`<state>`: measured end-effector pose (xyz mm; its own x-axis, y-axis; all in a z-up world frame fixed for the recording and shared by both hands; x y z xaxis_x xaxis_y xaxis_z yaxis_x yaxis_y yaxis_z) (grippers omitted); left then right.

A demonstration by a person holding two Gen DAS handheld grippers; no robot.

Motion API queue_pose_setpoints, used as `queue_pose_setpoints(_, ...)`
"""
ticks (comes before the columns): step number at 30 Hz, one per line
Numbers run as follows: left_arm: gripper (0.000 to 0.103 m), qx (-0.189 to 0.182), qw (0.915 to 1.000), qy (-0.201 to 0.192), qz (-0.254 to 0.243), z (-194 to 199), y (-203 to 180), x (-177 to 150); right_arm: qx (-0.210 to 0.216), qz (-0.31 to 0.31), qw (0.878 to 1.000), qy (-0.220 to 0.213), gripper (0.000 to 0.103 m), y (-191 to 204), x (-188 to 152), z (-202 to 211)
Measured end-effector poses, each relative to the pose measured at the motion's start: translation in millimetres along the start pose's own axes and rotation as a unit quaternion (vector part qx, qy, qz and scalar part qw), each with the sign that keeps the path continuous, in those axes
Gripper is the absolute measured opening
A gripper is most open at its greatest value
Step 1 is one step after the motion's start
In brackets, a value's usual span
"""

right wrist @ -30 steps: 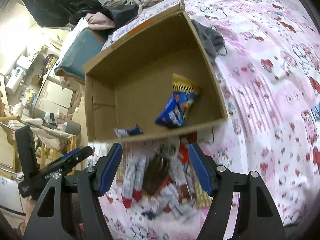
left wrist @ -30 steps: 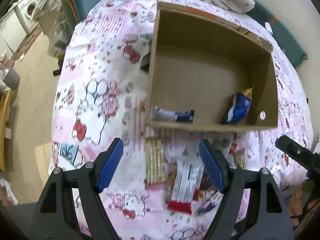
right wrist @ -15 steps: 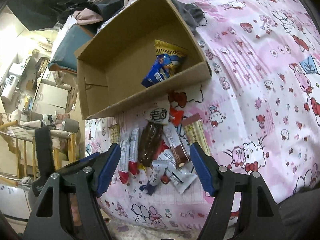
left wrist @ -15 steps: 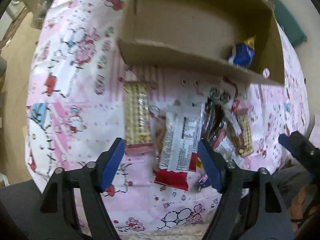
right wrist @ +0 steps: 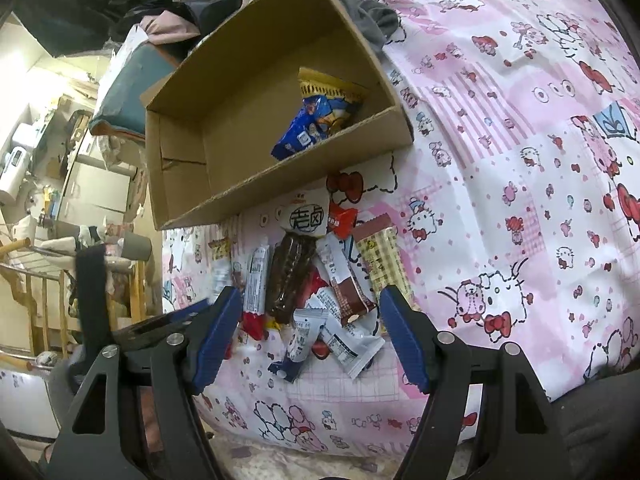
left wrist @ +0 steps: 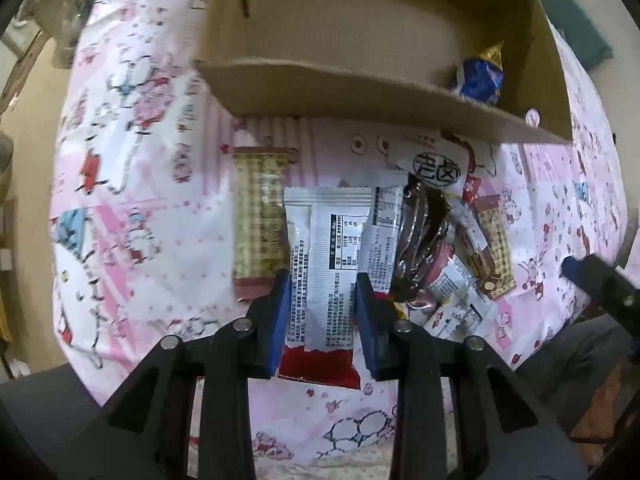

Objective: Organize snacks
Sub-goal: 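Lift the white-and-red bar with the left gripper while the right gripper grasps a white tube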

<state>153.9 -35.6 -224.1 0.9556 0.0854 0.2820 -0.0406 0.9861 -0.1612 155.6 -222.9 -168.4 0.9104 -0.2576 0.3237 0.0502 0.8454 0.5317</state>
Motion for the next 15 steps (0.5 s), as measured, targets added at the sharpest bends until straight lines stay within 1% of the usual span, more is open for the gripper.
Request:
queue_pose_setpoints(2, 0.027, 0.009, 0.9999, -0.006, 0.007, 9, 8, 1, -0.013, 0.011, 1.0, 0.024, 0.074, 1, -9, -9)
queue_pose_setpoints(3, 0.027, 0.013, 0.9998, -0.009, 0.009, 12, 12, 2, -0.023, 0.021, 0.999, 0.044, 0.074, 0, -16, -16)
queue_pose_setpoints(4, 0.027, 0.018, 0.9997, -0.014, 0.012, 15, 16, 3, -0.024, 0.024, 0.998, 0.06, 0.074, 1, -23, -22)
queue_pose_setpoints(6, 0.027, 0.017, 0.9996, -0.016, 0.018, 18, 20, 2, -0.005, 0.018, 0.994, 0.104, 0.073, 7, -41, -35)
queue_pose_setpoints(8, 0.027, 0.009, 0.9994, -0.017, 0.029, 21, 22, 0, 0.007, 0.016, 0.991, 0.13, 0.061, 13, -53, -44)
queue_pose_setpoints(9, 0.027, 0.01, 0.9993, -0.019, 0.032, 23, 24, 0, 0.014, 0.014, 0.989, 0.146, 0.059, 17, -60, -50)
queue_pose_setpoints(11, 0.027, 0.011, 0.9991, -0.025, 0.033, 27, 26, 1, 0.014, 0.013, 0.987, 0.159, 0.058, 20, -67, -59)
queue_pose_setpoints(13, 0.027, 0.011, 0.999, -0.028, 0.033, 31, 29, 2, 0.002, 0.026, 0.985, 0.17, 0.057, 21, -71, -71)
queue_pose_setpoints(14, 0.027, 0.011, 0.9989, -0.03, 0.033, 32, 28, 3, -0.005, 0.032, 0.984, 0.173, 0.053, 22, -71, -76)
queue_pose_setpoints(15, 0.027, 0.01, 0.9989, -0.032, 0.033, 32, 28, 3, -0.012, 0.035, 0.984, 0.172, 0.052, 21, -70, -80)
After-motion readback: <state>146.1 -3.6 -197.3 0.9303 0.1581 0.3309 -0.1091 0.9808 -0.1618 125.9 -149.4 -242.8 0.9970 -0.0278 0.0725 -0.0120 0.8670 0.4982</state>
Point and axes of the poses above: each gripper's, at about its wrist camera, not at the fingertips, and z roughly against the way its jaws point, y to its left, x to its top, the point moved 9 cm from there along -z, roughly the way its jaws point, and after that the axes turned 10 degrees about -y, right-handed, at the moved point
